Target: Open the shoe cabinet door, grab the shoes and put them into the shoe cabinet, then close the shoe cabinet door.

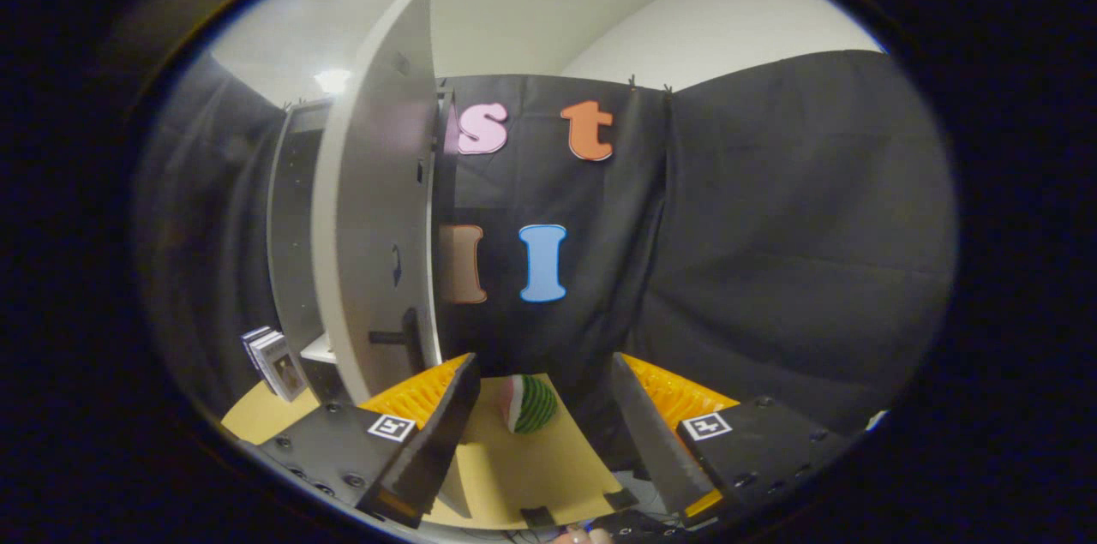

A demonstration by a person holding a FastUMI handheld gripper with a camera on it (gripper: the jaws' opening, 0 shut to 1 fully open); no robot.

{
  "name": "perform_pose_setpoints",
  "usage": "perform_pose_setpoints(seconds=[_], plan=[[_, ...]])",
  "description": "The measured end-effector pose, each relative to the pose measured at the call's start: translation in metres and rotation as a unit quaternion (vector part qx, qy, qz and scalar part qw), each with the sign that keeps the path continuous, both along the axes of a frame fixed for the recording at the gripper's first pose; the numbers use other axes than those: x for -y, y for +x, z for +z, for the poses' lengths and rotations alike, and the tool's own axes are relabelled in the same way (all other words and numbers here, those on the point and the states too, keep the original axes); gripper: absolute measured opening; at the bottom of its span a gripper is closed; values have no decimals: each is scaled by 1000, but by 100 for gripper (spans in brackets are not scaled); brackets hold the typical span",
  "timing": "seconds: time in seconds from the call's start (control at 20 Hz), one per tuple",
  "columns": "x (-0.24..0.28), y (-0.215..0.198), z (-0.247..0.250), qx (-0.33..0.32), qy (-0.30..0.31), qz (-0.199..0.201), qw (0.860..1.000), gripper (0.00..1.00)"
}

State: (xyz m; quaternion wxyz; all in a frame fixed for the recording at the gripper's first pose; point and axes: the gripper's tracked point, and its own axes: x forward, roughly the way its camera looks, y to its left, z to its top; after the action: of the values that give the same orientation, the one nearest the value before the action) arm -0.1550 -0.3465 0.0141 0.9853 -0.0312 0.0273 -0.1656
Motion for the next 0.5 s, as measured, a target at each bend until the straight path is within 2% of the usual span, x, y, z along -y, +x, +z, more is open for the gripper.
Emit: perform_pose_setpoints(seconds=[0.3, 0.5], plan=[[11, 80, -17, -10, 19, 58, 998, 97], [-4, 98, -22, -12, 14, 81, 997, 96]])
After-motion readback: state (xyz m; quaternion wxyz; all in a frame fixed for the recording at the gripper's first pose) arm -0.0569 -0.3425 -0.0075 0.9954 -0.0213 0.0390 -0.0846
